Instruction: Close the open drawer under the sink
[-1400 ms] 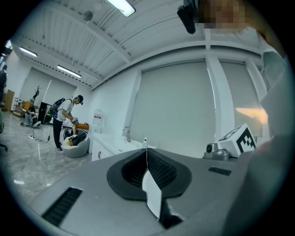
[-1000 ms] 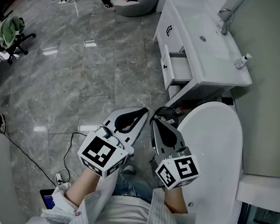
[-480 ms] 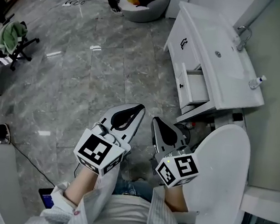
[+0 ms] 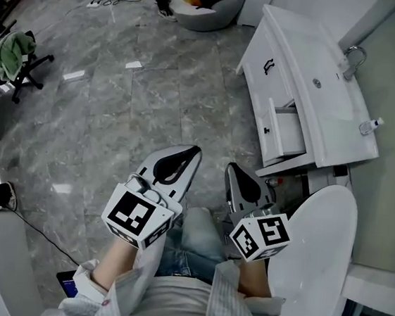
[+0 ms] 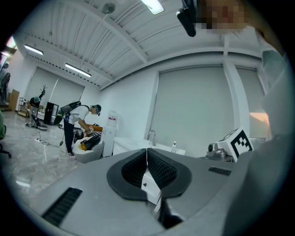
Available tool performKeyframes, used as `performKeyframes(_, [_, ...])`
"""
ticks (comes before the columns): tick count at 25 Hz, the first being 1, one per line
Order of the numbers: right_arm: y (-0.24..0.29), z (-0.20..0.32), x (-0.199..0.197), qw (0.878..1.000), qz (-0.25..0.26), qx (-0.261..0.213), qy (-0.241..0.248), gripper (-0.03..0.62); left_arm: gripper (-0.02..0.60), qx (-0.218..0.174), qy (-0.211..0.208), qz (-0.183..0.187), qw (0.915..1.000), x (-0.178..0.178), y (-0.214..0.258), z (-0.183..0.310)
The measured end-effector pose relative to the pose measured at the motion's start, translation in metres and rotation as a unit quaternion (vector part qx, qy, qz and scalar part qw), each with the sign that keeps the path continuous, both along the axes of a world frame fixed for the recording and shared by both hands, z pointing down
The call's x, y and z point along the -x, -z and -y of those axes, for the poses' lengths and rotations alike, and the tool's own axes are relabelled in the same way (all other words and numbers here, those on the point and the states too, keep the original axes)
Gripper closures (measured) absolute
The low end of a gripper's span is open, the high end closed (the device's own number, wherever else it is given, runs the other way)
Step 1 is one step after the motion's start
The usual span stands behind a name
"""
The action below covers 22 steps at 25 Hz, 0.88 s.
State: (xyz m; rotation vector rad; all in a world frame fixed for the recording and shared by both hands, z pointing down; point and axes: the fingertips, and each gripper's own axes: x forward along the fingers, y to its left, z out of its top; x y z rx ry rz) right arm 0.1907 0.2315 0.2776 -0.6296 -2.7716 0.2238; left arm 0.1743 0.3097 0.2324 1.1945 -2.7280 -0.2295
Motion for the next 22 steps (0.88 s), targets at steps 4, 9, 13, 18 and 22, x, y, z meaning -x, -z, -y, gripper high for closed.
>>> performKeyframes(4, [-0.005, 0.0, 0.02, 1.0, -0.007, 0.0, -0.004, 0.585, 0.565, -0.001, -0.003, -0.004, 1.0, 0.02, -0.005, 0.0])
performKeyframes(9, [-0.013, 0.005, 0.059, 1.0, -0.01, 0.001, -0.007, 0.585, 0.565, 0.001, -0.011, -0.008, 0.9999, 0.059, -0.012, 0.009])
performKeyframes(13, [-0.015, 0.009, 0.099, 1.0, -0.009, 0.0, -0.007, 0.585, 0.565, 0.007, -0.024, -0.004, 0.9997, 0.1, -0.014, 0.022])
performKeyframes(18, [-0.015, 0.029, 0.159, 1.0, -0.014, 0.003, -0.022, 0.585, 0.565, 0.008, -0.044, -0.005, 0.999, 0.162, -0.012, 0.048])
performKeyframes(22, [-0.012, 0.058, 0.208, 0.999, -0.016, 0.008, -0.042, 0.585, 0.565, 0.014, -0.067, -0.006, 0.9977, 0.214, -0.007, 0.08])
